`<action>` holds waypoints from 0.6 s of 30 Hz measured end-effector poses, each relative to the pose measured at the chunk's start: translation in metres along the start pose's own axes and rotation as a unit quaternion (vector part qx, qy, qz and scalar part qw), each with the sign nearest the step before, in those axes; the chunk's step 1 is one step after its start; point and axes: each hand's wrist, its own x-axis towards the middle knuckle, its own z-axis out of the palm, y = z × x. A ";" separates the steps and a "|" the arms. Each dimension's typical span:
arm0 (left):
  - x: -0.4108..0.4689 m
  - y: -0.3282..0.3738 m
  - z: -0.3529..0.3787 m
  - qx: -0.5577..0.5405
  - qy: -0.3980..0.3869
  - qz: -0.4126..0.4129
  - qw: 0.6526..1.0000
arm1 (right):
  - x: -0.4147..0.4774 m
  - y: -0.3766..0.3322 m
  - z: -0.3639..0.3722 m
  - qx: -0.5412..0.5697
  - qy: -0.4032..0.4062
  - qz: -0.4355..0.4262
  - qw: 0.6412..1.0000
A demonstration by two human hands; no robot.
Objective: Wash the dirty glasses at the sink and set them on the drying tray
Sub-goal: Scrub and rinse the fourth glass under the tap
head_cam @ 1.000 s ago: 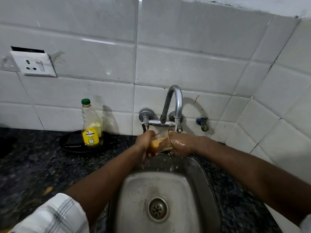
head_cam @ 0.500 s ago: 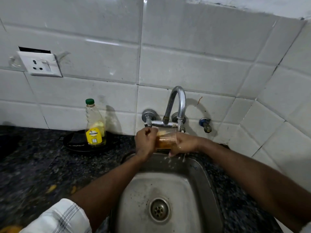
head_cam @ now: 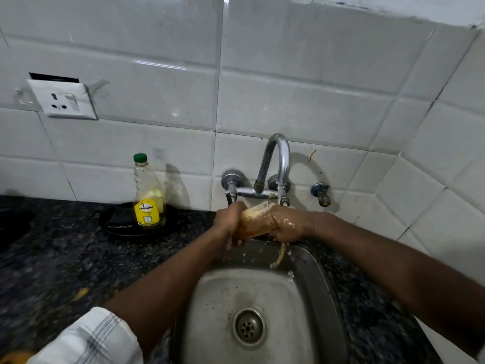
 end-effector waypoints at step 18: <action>0.000 -0.011 0.004 -0.001 0.095 0.249 0.964 | -0.002 0.003 -0.002 0.117 -0.003 0.086 0.989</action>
